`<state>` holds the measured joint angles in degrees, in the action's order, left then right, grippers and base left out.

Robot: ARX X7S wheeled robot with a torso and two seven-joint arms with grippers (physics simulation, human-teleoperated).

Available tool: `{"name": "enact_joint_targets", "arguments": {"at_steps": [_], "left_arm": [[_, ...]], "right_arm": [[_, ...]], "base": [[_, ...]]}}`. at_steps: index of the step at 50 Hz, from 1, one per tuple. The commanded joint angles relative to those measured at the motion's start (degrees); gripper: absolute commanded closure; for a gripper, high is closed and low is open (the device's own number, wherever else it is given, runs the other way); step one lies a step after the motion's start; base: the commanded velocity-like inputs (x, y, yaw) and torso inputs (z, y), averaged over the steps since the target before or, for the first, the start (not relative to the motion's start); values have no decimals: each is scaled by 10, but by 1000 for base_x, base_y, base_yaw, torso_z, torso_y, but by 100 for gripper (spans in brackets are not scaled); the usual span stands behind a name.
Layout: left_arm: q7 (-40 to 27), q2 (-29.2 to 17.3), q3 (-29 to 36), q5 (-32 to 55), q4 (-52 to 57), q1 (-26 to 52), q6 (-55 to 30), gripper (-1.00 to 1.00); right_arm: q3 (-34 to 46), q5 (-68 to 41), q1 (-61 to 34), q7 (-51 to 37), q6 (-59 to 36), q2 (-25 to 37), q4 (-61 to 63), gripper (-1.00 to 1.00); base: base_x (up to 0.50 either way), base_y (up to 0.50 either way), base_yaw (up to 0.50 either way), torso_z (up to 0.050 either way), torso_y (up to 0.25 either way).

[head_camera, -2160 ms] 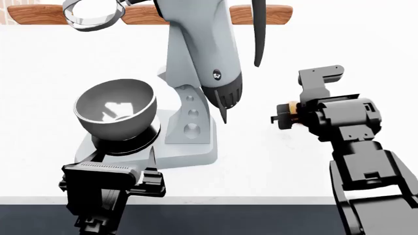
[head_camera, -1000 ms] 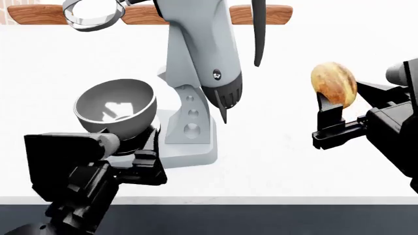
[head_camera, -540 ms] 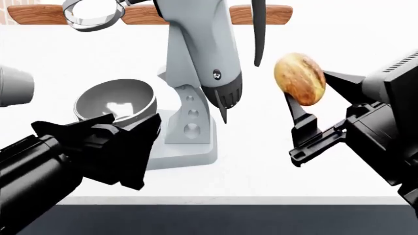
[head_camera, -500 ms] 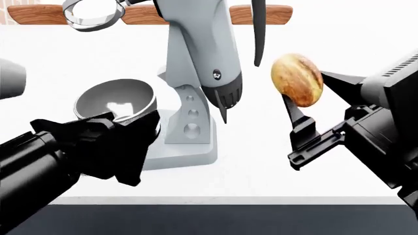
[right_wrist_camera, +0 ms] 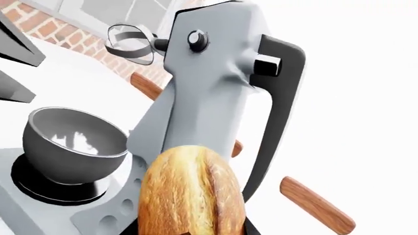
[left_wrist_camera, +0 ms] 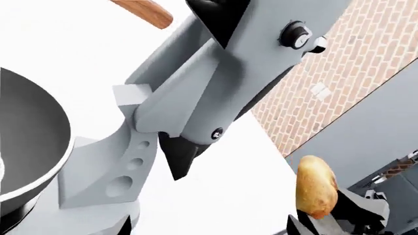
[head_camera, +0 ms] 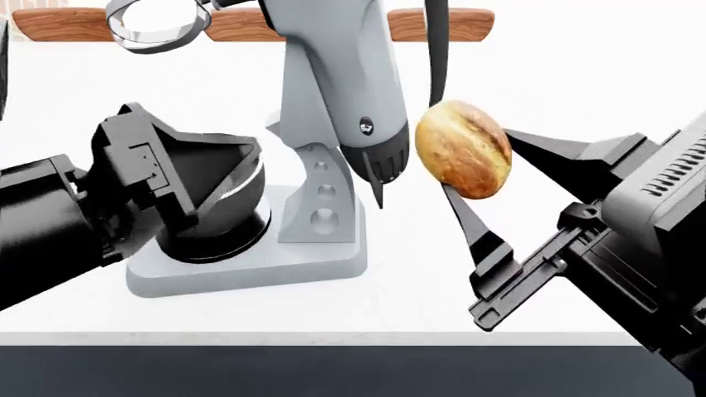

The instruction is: Place the bread in the stand mixer bowl.

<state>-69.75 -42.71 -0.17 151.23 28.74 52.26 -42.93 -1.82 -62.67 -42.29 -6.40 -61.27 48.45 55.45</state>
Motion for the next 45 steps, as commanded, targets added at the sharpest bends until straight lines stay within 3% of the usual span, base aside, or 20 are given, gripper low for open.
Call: {"name": "enact_joint_targets", "arguments": {"at_steps": [1,19,31,45], "left_arm": [[15,8,12,31,-52,8,19,-100],[49,10,50,45,-90,36,-49,-100],[65,15,71,44,-101,43,-79,-100],[59,28,75,74,-65,64,-32,-100]], "right_arm": [[-14,49,48,65,73,12,21,100],[6,-102,-44,8,76,34,36,100],[34,-95,-66,11,73,26,15,100],[63,-53,-56,26,77,13,11,100]], "base": [[0,0,0,0,0],[0,0,0,0,0],[0,0,0,0,0],[0,0,0,0,0]]}}
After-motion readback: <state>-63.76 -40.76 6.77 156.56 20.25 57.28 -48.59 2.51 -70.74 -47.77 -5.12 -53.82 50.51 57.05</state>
